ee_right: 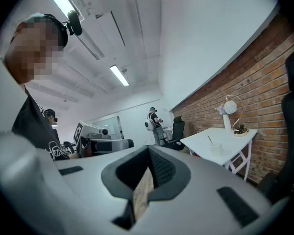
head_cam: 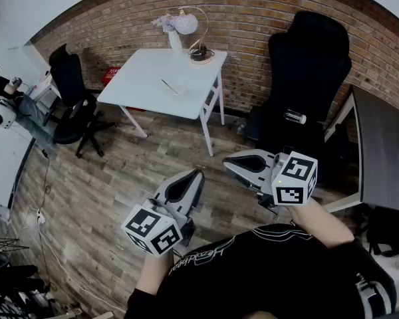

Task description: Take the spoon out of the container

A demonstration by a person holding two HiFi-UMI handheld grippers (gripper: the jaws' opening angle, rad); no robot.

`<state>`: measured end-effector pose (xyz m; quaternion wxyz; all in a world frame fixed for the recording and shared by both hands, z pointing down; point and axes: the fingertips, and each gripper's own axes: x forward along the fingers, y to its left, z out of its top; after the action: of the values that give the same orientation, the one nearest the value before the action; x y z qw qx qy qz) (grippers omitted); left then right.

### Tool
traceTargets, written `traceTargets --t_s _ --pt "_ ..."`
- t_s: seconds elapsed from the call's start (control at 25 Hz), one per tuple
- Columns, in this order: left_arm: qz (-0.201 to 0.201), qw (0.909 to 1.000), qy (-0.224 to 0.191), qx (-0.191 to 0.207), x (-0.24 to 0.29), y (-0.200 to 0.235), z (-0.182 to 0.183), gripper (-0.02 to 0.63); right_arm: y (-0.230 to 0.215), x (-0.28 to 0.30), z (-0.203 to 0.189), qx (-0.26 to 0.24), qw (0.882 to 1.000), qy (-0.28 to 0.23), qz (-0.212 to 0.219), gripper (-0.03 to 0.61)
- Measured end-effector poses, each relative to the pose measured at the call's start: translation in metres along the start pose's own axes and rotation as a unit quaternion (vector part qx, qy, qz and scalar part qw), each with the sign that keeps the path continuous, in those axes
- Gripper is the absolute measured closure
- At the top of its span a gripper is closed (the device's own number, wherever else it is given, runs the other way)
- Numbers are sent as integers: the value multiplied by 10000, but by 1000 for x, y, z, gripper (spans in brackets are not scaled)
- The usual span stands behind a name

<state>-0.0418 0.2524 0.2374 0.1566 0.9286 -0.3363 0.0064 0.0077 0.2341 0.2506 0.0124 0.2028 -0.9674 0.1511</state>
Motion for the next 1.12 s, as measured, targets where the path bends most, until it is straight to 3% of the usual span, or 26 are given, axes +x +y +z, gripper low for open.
traceTargets --t_s 0.56,0.72,0.88,1.12 --pt "-17 10000 10 -58 3 18 3 604 -10 11 1 108 9999 -33 -20 581" --pt "-41 9998 156 147 15 17 1 604 -18 9 1 109 9999 4 56 581" --pt "-27 9993 320 190 37 32 -4 604 -42 18 1 189 9996 -26 185 581" --pt "206 9992 338 21 78 95 6 604 -112 50 12 326 9989 -52 329 581"
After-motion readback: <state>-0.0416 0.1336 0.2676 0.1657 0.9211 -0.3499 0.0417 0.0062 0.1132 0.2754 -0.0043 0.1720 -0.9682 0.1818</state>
